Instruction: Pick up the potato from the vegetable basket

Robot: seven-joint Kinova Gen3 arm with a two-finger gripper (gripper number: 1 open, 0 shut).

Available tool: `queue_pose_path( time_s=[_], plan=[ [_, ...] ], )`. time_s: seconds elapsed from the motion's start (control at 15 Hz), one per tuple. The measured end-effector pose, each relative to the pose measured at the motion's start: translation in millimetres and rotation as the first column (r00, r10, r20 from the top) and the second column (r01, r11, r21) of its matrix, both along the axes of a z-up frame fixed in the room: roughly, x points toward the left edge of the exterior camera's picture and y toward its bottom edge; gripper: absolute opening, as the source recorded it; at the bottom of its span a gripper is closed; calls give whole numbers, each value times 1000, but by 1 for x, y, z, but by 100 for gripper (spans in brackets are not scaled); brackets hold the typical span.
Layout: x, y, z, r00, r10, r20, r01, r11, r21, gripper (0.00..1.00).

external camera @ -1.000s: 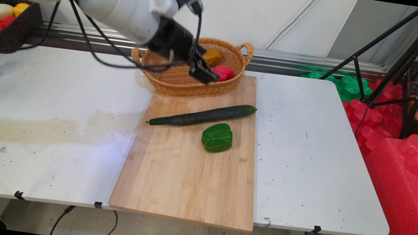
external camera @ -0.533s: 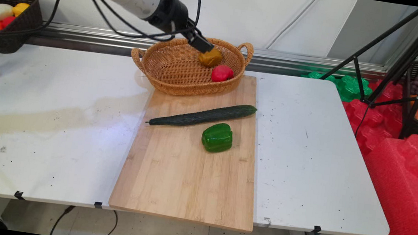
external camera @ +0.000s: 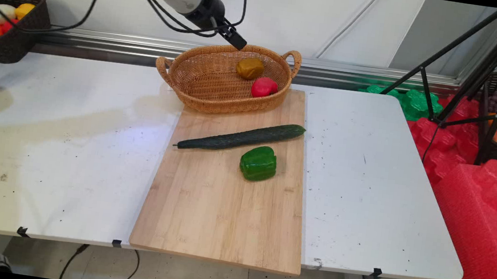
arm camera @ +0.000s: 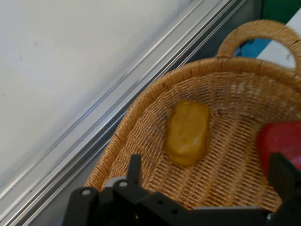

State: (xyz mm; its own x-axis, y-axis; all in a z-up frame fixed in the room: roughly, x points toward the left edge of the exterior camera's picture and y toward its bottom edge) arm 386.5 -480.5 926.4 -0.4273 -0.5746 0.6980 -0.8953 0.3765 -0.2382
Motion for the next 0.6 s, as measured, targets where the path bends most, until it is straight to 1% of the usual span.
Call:
queue_pose_path(
  time_s=[0.27, 0.6],
  plan=[
    [0, -39, -26, 999, 14, 29, -16, 999, 48, 100],
    [-4, -76, -56, 999, 16, 45, -21, 995, 95, 100]
  ],
)
